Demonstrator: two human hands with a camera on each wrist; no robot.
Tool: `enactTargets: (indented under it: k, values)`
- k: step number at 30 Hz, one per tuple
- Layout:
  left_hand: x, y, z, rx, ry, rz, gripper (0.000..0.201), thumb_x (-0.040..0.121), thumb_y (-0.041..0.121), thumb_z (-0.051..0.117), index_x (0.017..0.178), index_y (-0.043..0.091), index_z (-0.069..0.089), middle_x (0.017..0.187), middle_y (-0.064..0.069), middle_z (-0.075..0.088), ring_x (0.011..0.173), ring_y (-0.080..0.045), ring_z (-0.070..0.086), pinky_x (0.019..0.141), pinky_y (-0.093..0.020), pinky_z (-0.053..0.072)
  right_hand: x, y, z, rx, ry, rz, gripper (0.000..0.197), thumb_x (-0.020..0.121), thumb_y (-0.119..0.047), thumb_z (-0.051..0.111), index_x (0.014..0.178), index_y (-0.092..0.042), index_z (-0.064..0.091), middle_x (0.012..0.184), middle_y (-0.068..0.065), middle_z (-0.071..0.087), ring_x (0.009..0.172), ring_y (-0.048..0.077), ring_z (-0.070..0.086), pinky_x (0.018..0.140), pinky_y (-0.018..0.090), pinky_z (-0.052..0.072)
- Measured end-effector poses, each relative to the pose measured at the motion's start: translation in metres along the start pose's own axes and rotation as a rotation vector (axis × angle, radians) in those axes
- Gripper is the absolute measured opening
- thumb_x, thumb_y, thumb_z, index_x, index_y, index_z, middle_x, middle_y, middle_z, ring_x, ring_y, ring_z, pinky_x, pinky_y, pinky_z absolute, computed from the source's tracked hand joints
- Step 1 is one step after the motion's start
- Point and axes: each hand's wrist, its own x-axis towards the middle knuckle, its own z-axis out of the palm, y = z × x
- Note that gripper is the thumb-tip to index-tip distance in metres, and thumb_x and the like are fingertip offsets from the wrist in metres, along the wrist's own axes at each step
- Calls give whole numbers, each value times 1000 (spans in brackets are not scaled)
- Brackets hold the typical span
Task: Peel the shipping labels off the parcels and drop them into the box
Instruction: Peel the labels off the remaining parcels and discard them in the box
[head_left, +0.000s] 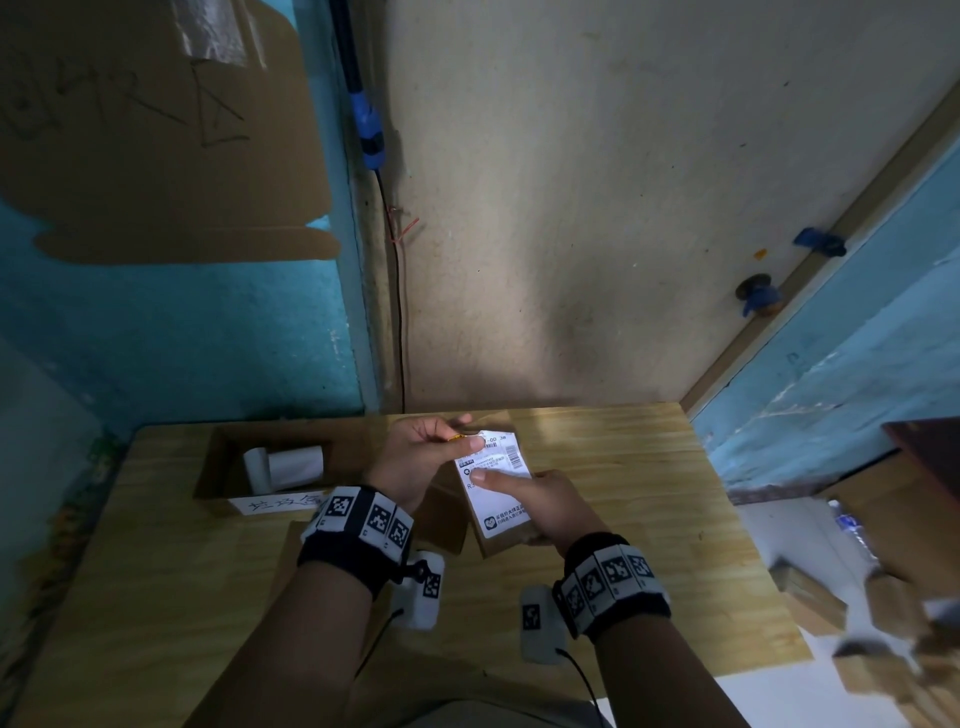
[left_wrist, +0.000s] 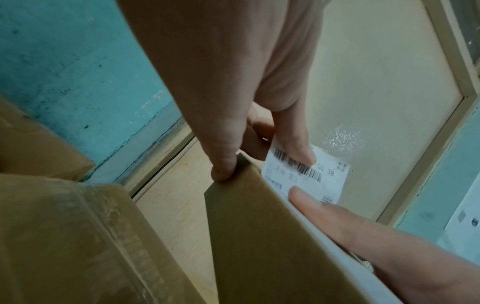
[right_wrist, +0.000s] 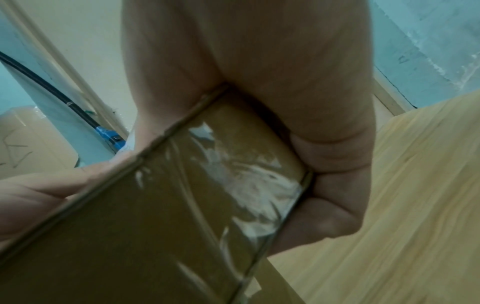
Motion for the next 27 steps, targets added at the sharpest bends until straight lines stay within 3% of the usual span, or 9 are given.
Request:
enactTargets:
  k: [4,7,9,13,16,19,22,25,27]
  values:
    - [-1,4,0,123,-30,73,29,72,0,77,51,17,65,92,-17,73,103,-8,66,85,-25,48,1,-2,1,20,34,24,42,76,-53,83,88,-14,77,72,-1,77,60,8,71,56,20,48]
    - [-3,4,2,186,-47,115,21,75,3,76,60,7,62,81,-22,72,82,-7,70,75,-17,51,4,1,3,25,79,19,48,74,-55,84,92,-11,79,76,1,80,68,12,74,63,24,52]
    - [-3,3,2,189,-43,132,20,76,3,75,62,3,60,77,-22,72,70,-7,69,69,-14,52,5,1,4,32,96,12,44,75,-51,85,90,-11,79,73,1,79,63,11,73,59,22,51]
    - [-4,3,2,208,-30,160,19,77,2,75,66,-6,61,81,-23,72,72,5,67,66,-2,45,7,2,6,25,125,-1,43,74,-50,86,85,-10,78,67,0,77,57,9,72,52,20,49]
    - [-6,5,2,217,-42,202,20,76,1,75,65,-7,60,80,-22,73,78,-8,70,71,-7,49,5,0,5,17,141,-3,45,73,-50,87,87,-7,78,67,1,77,57,11,72,53,21,50]
    - [-7,9,2,195,-74,250,22,75,-2,75,62,-2,57,79,-19,74,75,-27,73,64,-30,58,3,-4,1,17,143,-10,48,75,-49,86,93,-5,78,68,0,76,53,8,70,48,17,48]
    - [-6,10,3,174,-85,275,22,74,-4,75,61,-3,57,81,-23,73,80,-38,71,74,-43,57,2,-7,-1,11,134,-19,49,75,-50,86,96,-6,79,73,2,79,55,7,71,50,17,49]
    - [-5,8,2,136,-88,275,22,72,-4,76,62,-10,58,83,-26,72,92,-35,70,95,-37,49,3,-8,1,10,134,-29,52,72,-53,86,95,-7,79,79,5,81,64,12,73,59,23,52]
    - [-5,8,2,133,-94,279,20,71,-3,77,63,-9,59,85,-25,73,104,-24,68,98,-29,46,3,-8,1,13,127,-34,51,73,-51,86,95,-6,79,78,5,81,66,13,75,60,24,53]
